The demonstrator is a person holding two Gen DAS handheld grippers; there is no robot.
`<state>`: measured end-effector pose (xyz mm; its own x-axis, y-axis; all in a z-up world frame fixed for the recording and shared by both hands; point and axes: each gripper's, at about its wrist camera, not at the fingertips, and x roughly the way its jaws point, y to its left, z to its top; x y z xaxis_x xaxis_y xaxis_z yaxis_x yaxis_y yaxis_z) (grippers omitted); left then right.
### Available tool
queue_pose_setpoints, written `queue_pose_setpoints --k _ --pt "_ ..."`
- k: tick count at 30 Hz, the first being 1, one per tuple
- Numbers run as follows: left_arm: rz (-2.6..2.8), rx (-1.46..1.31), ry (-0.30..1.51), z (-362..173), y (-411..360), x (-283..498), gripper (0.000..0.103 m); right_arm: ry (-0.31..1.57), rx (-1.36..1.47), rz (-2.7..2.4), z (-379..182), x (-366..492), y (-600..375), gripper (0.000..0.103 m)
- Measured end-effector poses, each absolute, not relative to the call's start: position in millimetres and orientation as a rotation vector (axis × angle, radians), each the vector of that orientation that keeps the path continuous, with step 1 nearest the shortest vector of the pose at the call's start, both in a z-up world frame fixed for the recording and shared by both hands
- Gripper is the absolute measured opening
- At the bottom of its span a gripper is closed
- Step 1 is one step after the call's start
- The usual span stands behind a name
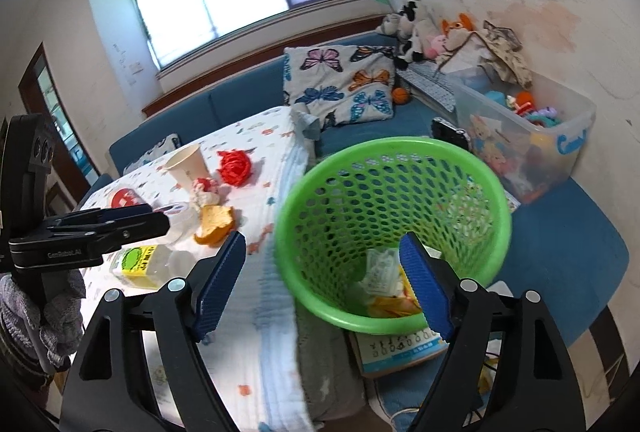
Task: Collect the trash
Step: 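Move both grippers back over the table toward the bread slice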
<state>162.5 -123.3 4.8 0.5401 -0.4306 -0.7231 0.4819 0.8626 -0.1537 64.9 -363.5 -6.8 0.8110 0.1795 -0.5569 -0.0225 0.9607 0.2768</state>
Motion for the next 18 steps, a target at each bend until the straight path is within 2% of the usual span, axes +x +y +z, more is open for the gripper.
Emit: queue_pose_setpoints --k 7,18 --pt "-0.431 0.046 0.825 4 -63 152 0.074 0.64 0.225 0.182 -8 80 -328 0.082" --pt "-0.31 -0.008 0.836 -9 10 139 0.076 0.704 0.161 0.288 -21 109 -269 0.082"
